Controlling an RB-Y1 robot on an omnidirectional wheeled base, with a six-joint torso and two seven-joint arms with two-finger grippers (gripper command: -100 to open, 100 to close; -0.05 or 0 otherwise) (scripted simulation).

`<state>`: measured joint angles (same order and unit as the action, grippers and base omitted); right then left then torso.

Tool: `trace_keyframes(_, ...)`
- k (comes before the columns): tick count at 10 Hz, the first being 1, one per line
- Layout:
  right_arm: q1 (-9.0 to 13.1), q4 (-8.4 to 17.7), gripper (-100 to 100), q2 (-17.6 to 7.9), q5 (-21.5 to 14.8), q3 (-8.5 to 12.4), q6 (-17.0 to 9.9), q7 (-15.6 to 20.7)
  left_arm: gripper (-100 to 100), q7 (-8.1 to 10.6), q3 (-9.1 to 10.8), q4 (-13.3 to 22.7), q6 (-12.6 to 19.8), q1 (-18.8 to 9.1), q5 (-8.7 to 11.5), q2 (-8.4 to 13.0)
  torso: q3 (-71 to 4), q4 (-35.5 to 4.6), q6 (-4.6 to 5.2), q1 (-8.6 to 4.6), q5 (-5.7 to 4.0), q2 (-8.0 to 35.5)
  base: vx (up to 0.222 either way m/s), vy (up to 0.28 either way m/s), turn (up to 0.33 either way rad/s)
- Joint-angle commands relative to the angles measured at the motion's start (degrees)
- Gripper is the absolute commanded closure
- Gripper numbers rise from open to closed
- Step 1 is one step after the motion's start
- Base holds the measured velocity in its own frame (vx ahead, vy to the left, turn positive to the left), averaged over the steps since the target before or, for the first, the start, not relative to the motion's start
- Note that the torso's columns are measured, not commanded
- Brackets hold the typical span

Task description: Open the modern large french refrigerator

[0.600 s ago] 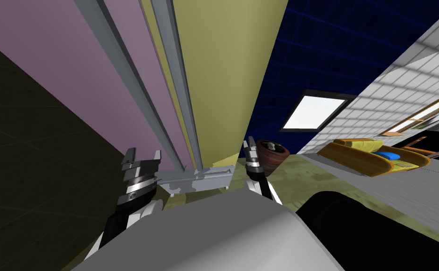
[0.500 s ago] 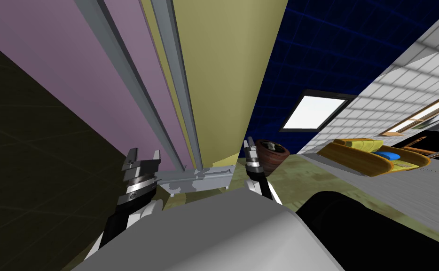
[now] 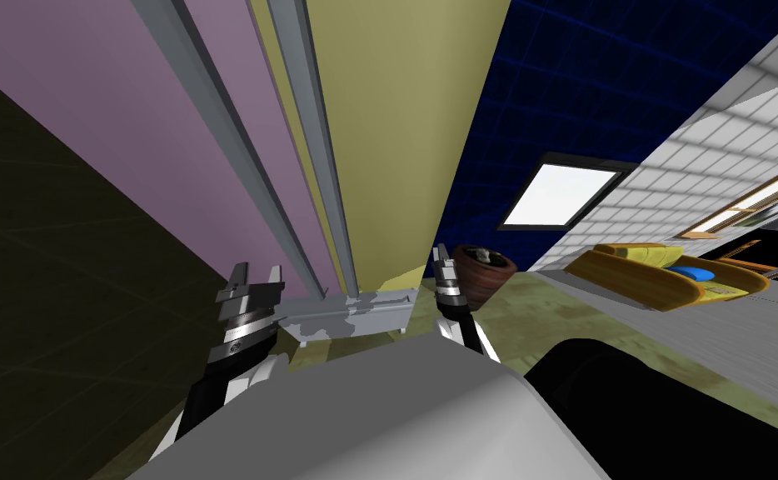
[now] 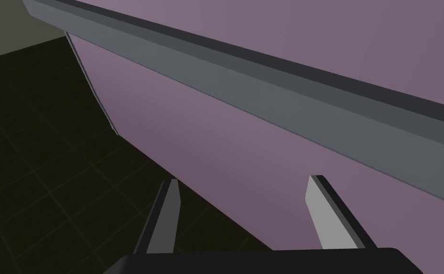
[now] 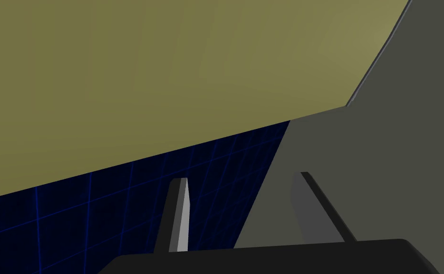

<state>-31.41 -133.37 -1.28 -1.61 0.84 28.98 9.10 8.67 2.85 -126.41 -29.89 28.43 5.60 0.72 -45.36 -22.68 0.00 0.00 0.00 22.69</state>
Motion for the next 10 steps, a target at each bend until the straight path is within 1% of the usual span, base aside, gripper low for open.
trace_keyframes(1, 0.0, 0.0, 0, 0.0, 0.0, 0.0, 0.0, 0.0, 0, 0.0, 0.0, 0.0, 0.0, 0.0, 0.0, 0.0, -8.5, -4.2, 0.0, 0.0, 0.0, 4.2, 0.0, 0.0, 0.0)
trace_keyframes(3, 0.0, 0.0, 0, 0.0, 0.0, 0.0, 0.0, 0.0, 0, 0.0, 0.0, 0.0, 0.0, 0.0, 0.0, 0.0, -25.4, -12.7, 0.0, 0.0, 0.0, 12.7, 0.0, 0.0, 0.0)
trace_keyframes(4, 0.0, 0.0, 0, 0.0, 0.0, 0.0, 0.0, 0.0, -100, -0.06, -0.26, 1.1, -0.5, -0.3, -0.1, 2.4, -33.8, -16.9, 0.0, 0.0, 0.0, 16.9, 0.006, 0.002, -0.024)
trace_keyframes(5, 0.0, 0.0, 0, 0.0, 0.0, 0.0, 0.0, 0.0, -100, -0.1, -0.43, 1.8, -0.9, -0.5, -0.2, 3.4, -37.8, -18.8, 0.01, 0.02, 0.01, 18.9, 0.002, 0.005, -0.039)
trace_keyframes(6, 0.0, 0.0, 0, 0.0, 0.0, 0.0, 0.0, 0.0, -100, -0.14, -0.63, 2.7, -1.3, -0.7, -0.2, 4.3, -38.9, -19.4, 0.0, 0.03, 0.01, 19.4, 0.0, 0.007, -0.035)
trace_keyframes(7, 0.0, 0.0, 0, 0.0, 0.0, 0.0, 0.0, 0.0, -100, -0.25, -1.12, 4.7, -2.4, -1.2, -0.4, 5.7, -39.2, -19.5, 0.0, 0.02, 0.01, 19.5, 0.003, 0.01, -0.059)
trace_keyframes(10, 0.0, 0.0, 0, 0.0, 0.0, 0.0, 0.0, 0.0, -100, -0.45, -2.05, 8.5, -4.4, -2.2, -0.8, 7.0, -39.2, -19.6, -0.01, 0.0, 0.0, 19.6, 0.004, 0.01, -0.059)
